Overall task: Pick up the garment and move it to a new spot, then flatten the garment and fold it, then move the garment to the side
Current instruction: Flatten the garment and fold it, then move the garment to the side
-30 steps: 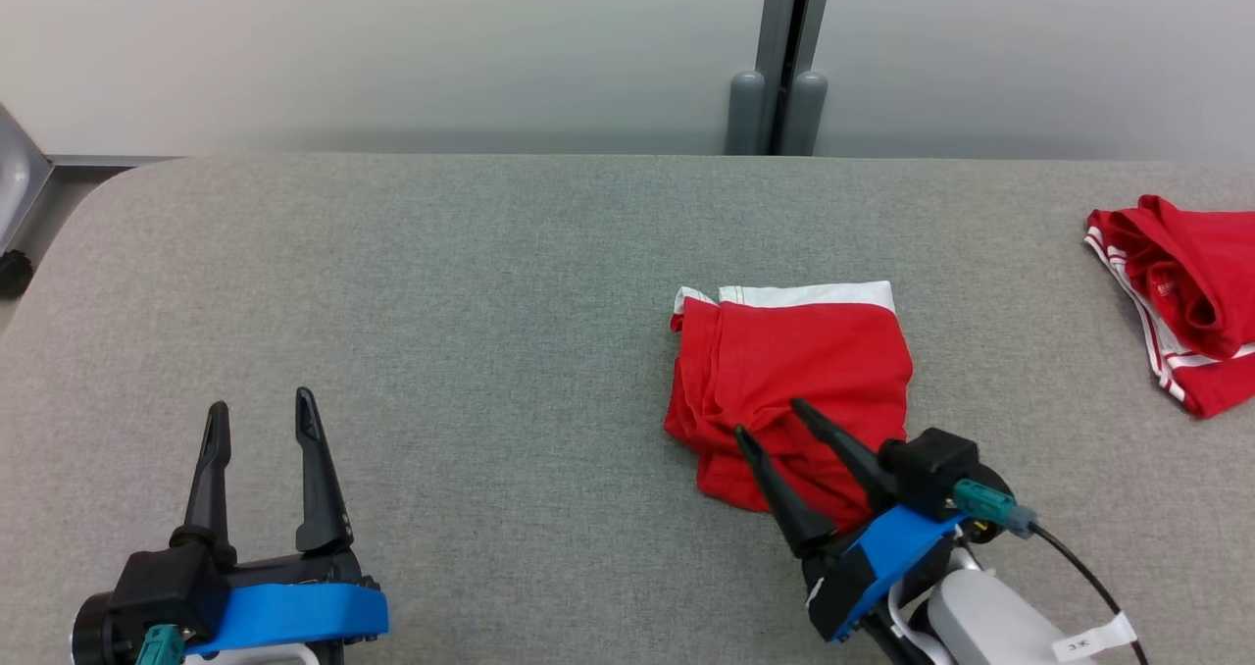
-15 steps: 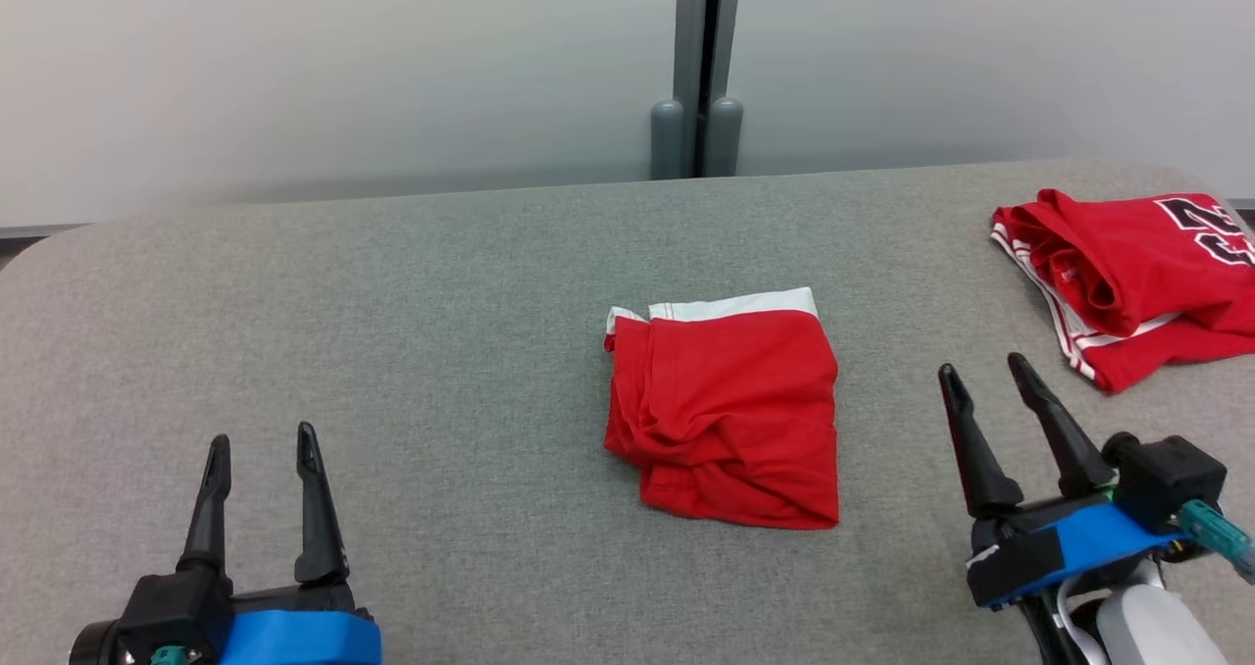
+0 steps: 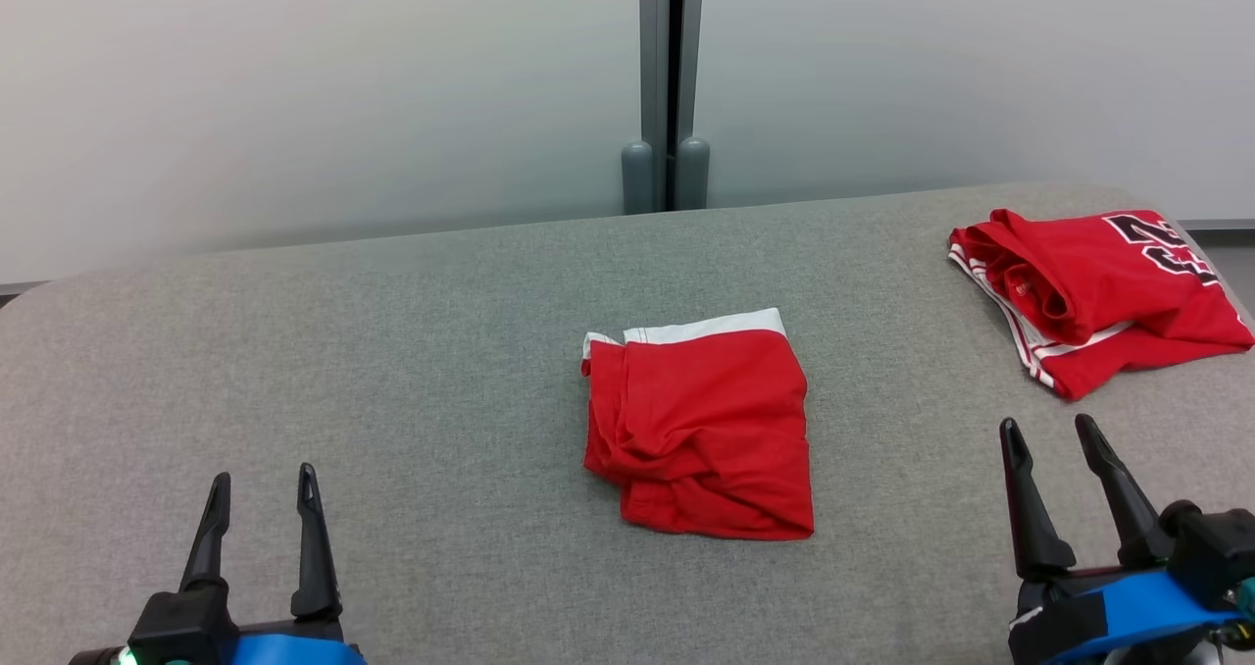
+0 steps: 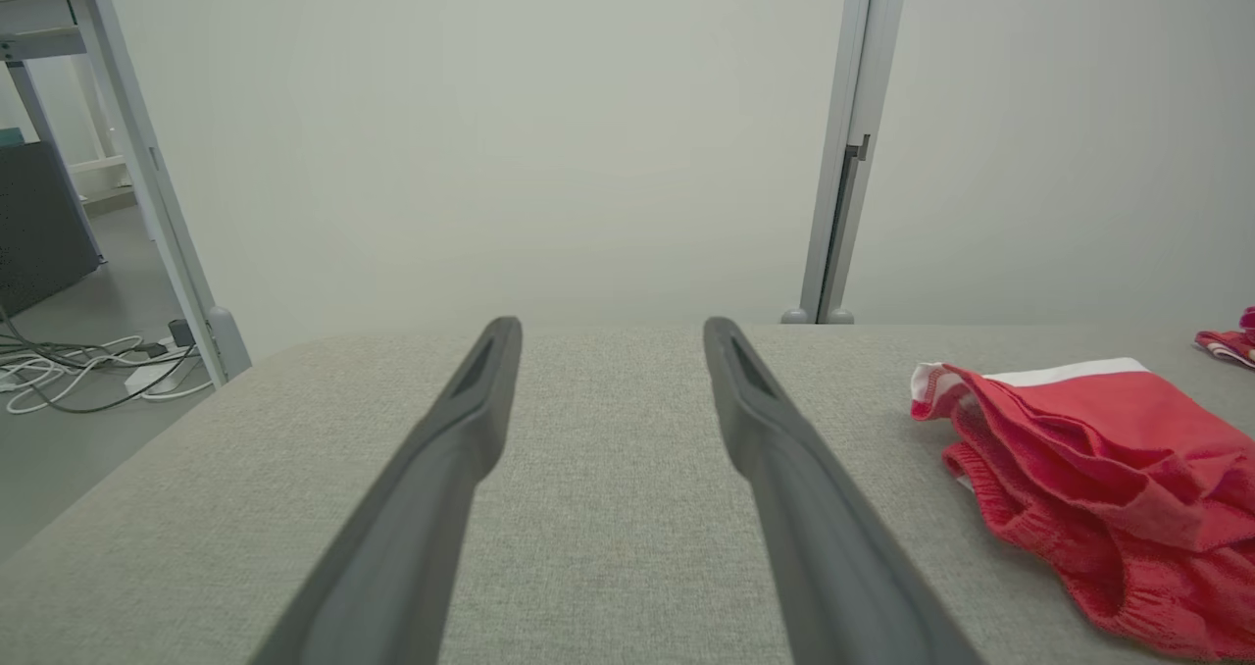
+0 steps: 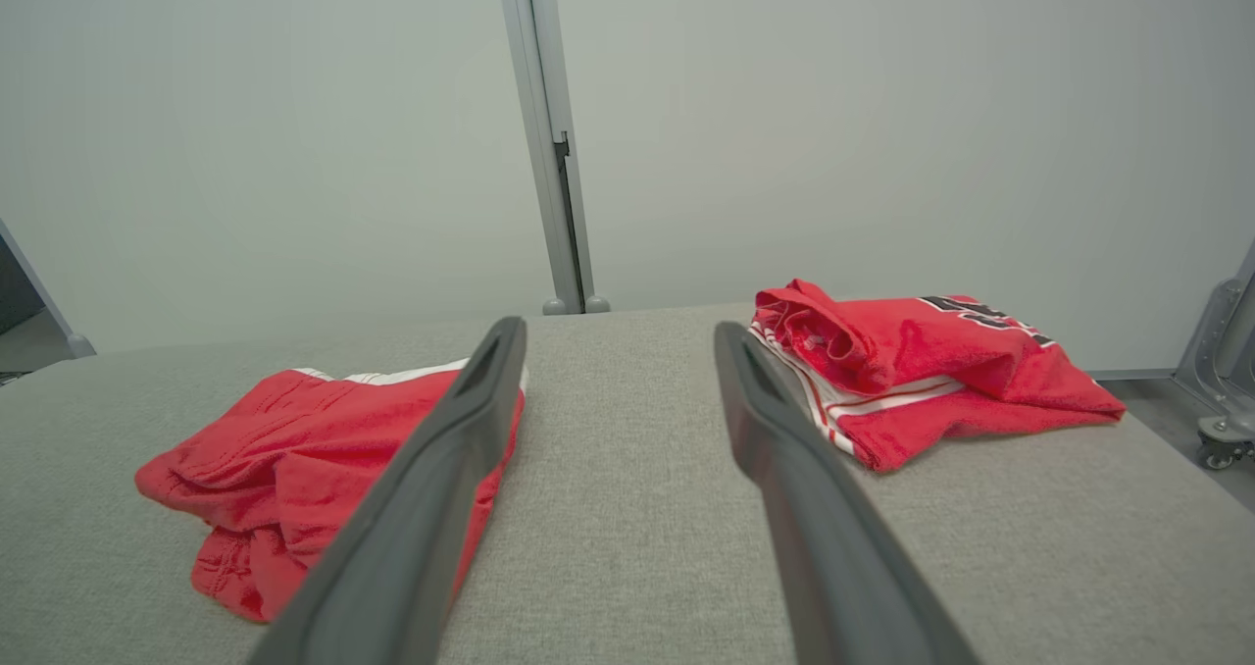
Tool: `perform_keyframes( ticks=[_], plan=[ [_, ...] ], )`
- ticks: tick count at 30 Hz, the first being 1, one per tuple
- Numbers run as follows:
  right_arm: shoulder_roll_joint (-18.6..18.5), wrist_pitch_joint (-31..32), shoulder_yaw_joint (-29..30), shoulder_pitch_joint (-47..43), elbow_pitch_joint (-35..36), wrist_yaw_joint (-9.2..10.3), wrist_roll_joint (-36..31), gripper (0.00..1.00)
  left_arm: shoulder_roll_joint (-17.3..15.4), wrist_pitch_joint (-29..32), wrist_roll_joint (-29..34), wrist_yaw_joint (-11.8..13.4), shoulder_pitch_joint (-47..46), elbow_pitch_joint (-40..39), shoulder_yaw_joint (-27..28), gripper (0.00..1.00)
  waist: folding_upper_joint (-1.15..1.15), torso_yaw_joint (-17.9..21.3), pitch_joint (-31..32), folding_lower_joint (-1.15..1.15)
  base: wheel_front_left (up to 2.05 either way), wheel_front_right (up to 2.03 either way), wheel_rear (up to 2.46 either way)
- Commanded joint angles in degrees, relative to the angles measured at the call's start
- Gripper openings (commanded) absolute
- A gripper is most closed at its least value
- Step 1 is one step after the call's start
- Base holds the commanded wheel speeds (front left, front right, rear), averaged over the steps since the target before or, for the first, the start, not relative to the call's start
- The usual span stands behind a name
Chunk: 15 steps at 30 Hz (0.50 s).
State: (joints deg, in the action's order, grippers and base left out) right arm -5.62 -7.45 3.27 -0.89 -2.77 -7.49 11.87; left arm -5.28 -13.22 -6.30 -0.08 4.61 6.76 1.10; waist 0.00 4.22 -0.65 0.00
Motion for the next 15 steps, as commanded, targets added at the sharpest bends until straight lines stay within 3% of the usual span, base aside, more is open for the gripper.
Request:
perform_keyframes(
  ticks=[1, 15],
  plan=[
    [0.6, 0.7, 0.4, -1.5, 1.1, -0.01, -0.5, 1.00, -0.5, 0.6, 0.4, 0.4, 0.7, -0.7, -0.2, 1.00, 0.00, -0.1, 0.2, 0.00, 0.00, 0.00, 0.00],
    [2.6, 5.3, -0.6, -4.4, 6.1, -0.01, -2.8, 1.00, -1.7, 4.6, 0.4, 1.2, 1.9, -4.3, -0.9, 1.00, 0.00, -1.3, 0.5, 0.00, 0.00, 0.00, 0.00]
  ],
)
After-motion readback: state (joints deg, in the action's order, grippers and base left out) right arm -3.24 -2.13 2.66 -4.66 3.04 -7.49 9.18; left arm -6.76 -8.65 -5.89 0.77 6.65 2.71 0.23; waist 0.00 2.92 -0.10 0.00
